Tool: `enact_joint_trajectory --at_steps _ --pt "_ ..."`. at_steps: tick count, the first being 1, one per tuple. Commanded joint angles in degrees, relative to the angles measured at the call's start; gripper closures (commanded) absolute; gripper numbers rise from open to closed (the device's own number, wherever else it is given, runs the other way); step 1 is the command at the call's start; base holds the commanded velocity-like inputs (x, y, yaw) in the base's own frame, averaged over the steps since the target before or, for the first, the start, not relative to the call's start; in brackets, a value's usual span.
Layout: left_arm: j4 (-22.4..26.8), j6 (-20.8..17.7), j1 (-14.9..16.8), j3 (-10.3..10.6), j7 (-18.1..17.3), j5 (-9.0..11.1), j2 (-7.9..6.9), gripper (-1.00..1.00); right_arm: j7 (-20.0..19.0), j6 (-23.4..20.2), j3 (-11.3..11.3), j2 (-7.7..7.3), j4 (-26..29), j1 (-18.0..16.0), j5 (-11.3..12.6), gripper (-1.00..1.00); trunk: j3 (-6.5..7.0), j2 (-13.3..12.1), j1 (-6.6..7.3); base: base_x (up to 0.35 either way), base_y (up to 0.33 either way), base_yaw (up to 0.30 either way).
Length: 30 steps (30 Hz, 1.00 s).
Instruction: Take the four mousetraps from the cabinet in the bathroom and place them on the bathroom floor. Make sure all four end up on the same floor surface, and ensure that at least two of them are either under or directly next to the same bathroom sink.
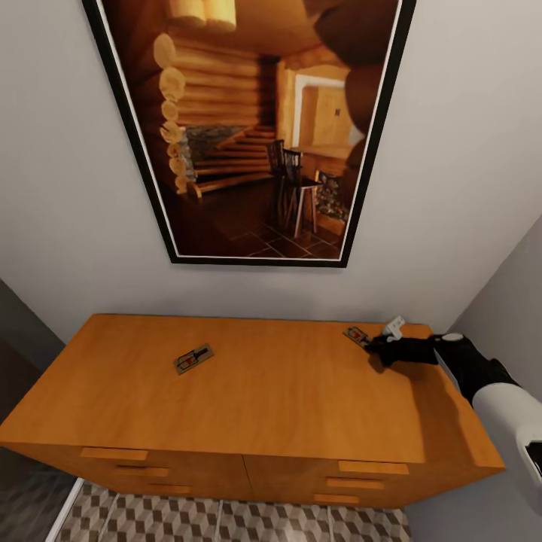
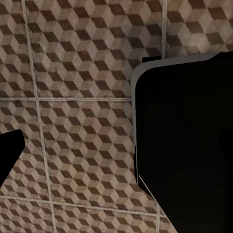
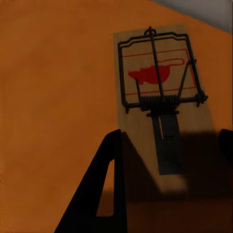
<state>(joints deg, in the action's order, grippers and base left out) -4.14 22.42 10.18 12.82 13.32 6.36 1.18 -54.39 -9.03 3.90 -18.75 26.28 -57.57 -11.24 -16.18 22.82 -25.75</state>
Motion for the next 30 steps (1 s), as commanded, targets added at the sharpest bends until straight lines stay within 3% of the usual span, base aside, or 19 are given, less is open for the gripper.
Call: enact_joint_trajectory --at_steps 1,10,17,30 --pt "-0.25 0.43 0.10 0.50 0.04 0.58 0.05 -1.00 -0.18 -1.28 0.29 -0.06 0.79 -0.01 -0.54 1.00 -0.11 0.10 -0.04 0.000 0.000 0.000" --pt "-0.25 0.42 0.10 0.52 0.04 0.55 0.07 -1.00 -1.68 -8.26 0.36 -0.14 5.47 -0.04 -0.54 1.00 -0.11 0.10 -0.04 0.000 0.000 0.000" --pt "-0.25 0.39 0.10 0.52 0.04 0.57 0.13 -1.00 -4.53 -10.31 0.25 -0.15 5.85 -0.02 -0.61 1.00 -0.11 0.10 -0.04 0.000 0.000 0.000" --pt "-0.25 0.43 0.10 0.53 -0.04 0.54 0.13 -1.00 -4.99 -11.59 0.22 -0.15 5.88 -0.02 -0.63 1.00 -0.11 0.10 -0.04 0.000 0.000 0.000"
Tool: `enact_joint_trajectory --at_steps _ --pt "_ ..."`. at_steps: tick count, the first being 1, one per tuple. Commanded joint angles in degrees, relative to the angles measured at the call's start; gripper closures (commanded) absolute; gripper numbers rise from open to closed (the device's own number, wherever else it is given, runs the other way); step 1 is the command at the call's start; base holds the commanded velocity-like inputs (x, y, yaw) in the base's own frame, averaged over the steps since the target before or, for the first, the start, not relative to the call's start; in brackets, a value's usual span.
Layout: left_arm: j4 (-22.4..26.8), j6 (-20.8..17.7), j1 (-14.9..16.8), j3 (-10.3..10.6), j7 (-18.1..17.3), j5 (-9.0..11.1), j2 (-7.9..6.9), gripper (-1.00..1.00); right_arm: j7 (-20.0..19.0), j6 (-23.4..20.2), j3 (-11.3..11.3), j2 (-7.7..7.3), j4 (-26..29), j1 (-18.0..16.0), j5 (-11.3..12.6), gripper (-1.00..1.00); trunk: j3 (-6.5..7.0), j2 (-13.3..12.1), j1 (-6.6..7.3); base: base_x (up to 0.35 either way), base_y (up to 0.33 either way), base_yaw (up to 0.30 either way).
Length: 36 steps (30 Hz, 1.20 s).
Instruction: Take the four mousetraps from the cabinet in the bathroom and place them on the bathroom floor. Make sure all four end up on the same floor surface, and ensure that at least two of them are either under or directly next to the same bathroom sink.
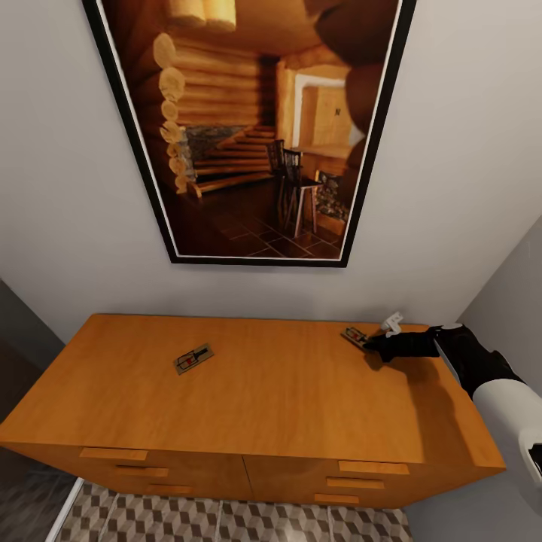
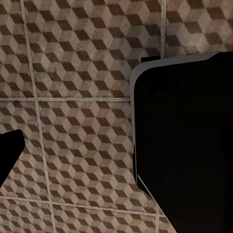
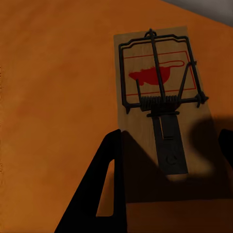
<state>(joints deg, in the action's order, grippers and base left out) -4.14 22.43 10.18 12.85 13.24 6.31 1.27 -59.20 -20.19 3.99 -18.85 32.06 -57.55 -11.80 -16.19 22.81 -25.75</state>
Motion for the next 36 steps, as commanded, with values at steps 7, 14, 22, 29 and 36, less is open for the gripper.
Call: enact_joint_trajectory --at_steps 7,14,22,29,36 --pt "-0.26 0.43 0.11 0.49 0.03 0.61 0.05 -1.00 -0.17 -0.47 0.14 -0.05 0.10 -0.02 -0.06 1.00 -0.10 0.11 -0.03 -0.166 0.000 0.000" --pt "-0.26 0.43 0.11 0.45 0.03 0.59 0.05 -1.00 -0.14 -0.47 0.09 -0.05 0.10 -0.02 -0.06 1.00 -0.10 0.11 -0.03 -0.317 0.000 0.000" --pt "-0.22 0.43 0.11 0.48 0.03 0.55 0.22 -1.00 0.01 -0.74 0.11 0.36 0.20 -0.06 -0.06 1.00 -0.10 0.11 -0.03 -0.334 0.000 0.000" --pt "-0.18 0.55 0.11 0.45 -0.05 0.54 0.30 -1.00 0.31 -6.33 0.35 0.40 7.33 -0.03 -0.27 1.00 -0.10 0.11 -0.03 -0.336 0.000 0.000" --pt "-0.13 0.72 0.11 0.43 -0.14 0.54 0.26 -1.00 3.15 -13.66 0.58 0.52 15.76 -0.07 -0.40 1.00 -0.10 0.11 -0.03 -0.336 0.000 0.000"
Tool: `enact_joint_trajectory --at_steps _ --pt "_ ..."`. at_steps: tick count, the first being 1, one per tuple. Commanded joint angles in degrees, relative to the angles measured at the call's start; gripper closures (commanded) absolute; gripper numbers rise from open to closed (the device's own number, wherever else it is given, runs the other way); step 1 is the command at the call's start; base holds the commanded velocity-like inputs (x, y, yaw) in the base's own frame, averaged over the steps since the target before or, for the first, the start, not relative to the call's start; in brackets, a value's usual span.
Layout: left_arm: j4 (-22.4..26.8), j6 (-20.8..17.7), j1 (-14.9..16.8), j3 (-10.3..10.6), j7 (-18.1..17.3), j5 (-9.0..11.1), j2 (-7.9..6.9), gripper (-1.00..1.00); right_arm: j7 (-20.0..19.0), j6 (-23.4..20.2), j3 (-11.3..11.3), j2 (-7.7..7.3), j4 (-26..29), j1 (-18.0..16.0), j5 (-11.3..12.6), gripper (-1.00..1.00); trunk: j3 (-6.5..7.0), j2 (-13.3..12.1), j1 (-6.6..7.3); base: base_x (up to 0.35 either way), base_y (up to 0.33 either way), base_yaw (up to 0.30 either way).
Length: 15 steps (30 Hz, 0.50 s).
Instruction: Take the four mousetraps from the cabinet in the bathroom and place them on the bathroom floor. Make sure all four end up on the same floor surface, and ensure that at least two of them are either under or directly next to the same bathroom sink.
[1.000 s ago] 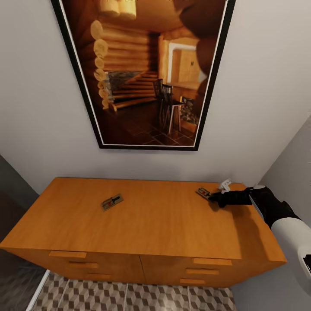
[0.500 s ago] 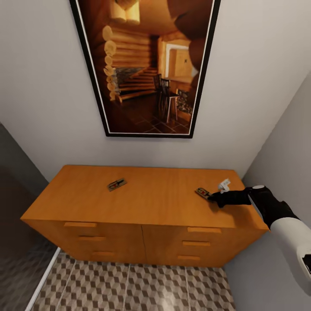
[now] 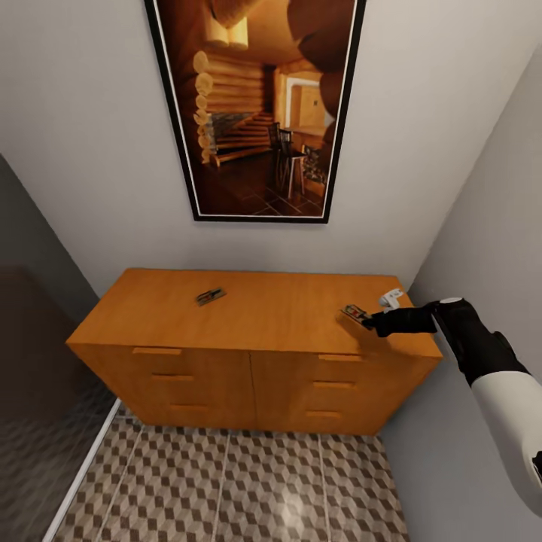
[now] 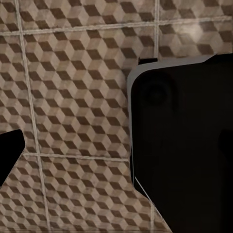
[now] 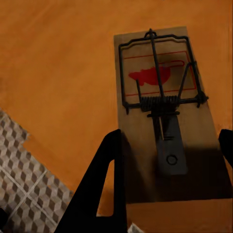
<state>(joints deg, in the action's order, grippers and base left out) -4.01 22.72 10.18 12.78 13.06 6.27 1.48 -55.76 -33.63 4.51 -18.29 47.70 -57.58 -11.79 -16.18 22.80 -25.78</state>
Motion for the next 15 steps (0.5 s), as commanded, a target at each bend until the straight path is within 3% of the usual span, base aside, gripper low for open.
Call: enact_joint_trajectory --at_steps 1,6,15 --pt "-0.25 0.44 0.11 0.50 0.02 0.58 0.04 -1.00 0.17 -0.76 0.08 0.00 0.81 -0.05 -0.42 1.00 -0.11 0.11 0.00 -0.336 0.000 0.000" --pt "-0.19 0.55 0.11 0.49 -1.17 0.55 -0.13 -1.00 4.49 -3.05 0.20 0.21 4.38 -0.04 -0.40 1.00 -0.11 0.11 0.00 -0.336 0.034 0.000" --pt "-0.07 0.57 0.11 0.49 -1.95 0.50 -0.26 -1.00 8.98 -3.50 0.23 0.42 5.26 -0.02 -0.43 1.00 -0.11 0.11 0.00 -0.323 0.112 0.000"
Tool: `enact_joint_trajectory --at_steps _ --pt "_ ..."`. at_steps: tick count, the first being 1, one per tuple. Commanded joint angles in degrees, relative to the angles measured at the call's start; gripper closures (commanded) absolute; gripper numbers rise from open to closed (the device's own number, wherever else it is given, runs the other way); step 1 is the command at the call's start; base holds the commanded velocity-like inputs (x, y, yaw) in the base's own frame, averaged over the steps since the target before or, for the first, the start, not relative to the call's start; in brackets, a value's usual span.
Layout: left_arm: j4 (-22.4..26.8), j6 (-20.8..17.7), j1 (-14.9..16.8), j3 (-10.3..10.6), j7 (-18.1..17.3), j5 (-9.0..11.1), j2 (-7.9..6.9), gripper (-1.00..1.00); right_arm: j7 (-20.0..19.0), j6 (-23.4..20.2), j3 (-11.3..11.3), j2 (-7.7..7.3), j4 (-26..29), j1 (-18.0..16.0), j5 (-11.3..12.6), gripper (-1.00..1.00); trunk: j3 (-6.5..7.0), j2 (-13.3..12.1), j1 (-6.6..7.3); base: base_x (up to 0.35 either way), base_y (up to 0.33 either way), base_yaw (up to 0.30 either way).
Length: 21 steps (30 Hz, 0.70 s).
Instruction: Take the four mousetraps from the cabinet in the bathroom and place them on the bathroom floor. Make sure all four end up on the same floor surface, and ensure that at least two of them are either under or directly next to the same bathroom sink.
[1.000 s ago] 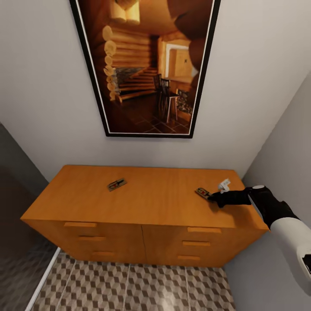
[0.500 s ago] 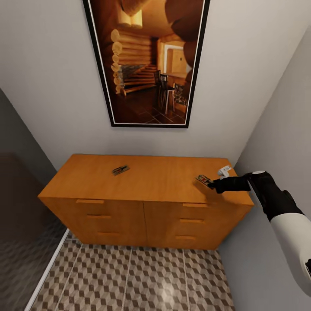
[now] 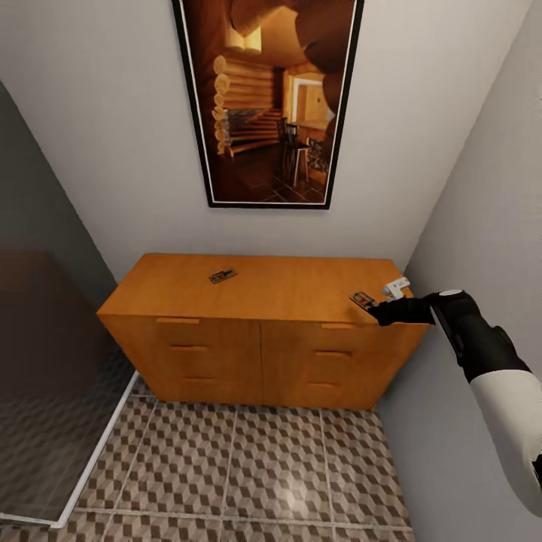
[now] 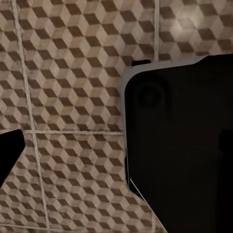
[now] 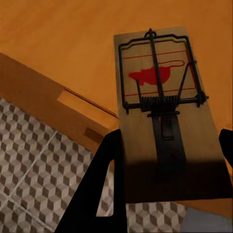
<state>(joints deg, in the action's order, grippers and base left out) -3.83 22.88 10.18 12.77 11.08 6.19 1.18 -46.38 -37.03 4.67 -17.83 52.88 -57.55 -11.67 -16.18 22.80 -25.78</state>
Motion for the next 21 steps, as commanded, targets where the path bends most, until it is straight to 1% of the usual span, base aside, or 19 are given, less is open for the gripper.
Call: enact_joint_trajectory --at_steps 1,2,3,4,5,7,9,11,12,13,21 --pt "-0.24 0.41 0.10 0.50 0.02 0.58 0.05 -1.00 1.19 -0.08 0.07 0.32 0.09 -0.08 -0.54 1.00 -0.11 0.12 0.00 -0.296 0.159 0.000" --pt "-0.21 0.41 0.10 0.50 0.02 0.58 0.05 -1.00 2.05 -0.08 0.05 0.57 0.09 -0.06 -0.54 1.00 -0.11 0.12 0.00 -0.291 0.166 0.000" --pt "-0.18 0.41 0.10 0.50 0.01 0.58 0.03 -1.00 3.80 -0.05 0.03 1.17 0.10 -0.07 -0.53 1.00 -0.11 0.12 0.00 -0.282 0.178 0.000" --pt "-0.17 0.41 0.08 0.50 0.01 0.58 0.02 -1.00 4.70 -0.02 0.02 1.52 0.10 -0.06 -0.53 1.00 -0.11 0.12 0.00 -0.279 0.183 0.000" --pt "-0.15 0.41 0.06 0.50 0.00 0.55 0.00 -1.00 6.51 0.05 0.02 2.29 0.11 -0.06 -0.53 1.00 -0.11 0.12 0.00 -0.273 0.189 0.000" --pt "-0.11 0.43 0.04 0.50 0.00 0.53 -0.01 -1.00 8.37 0.12 0.04 3.10 0.11 -0.06 -0.52 1.00 -0.11 0.12 0.00 -0.270 0.193 0.000" --pt "-0.07 0.46 0.03 0.50 -0.01 0.51 -0.03 -1.00 11.98 0.26 0.06 4.50 0.08 -0.06 -0.48 1.00 -0.11 0.12 0.00 -0.262 0.199 0.000" --pt "-0.05 0.44 0.02 0.45 -0.01 0.50 -0.03 -1.00 15.47 0.43 0.06 5.50 0.05 -0.05 -0.36 1.00 -0.11 0.12 0.00 -0.245 0.211 0.000" --pt "-0.01 0.43 0.02 0.44 0.00 0.49 -0.04 -1.00 16.38 0.51 0.07 5.75 0.02 -0.04 -0.30 1.00 -0.11 0.12 0.00 -0.224 0.226 0.000" --pt "0.03 0.42 0.02 0.44 0.00 0.49 -0.07 -1.00 17.52 0.63 0.04 6.32 -0.09 -0.03 -0.27 1.00 -0.11 0.12 0.00 -0.177 0.251 0.000" --pt "0.03 0.41 0.01 0.55 -0.02 0.41 -0.04 -1.00 18.04 0.72 -0.01 6.65 -0.23 -0.03 -0.36 1.00 -0.11 0.12 0.00 -0.167 0.252 0.000"
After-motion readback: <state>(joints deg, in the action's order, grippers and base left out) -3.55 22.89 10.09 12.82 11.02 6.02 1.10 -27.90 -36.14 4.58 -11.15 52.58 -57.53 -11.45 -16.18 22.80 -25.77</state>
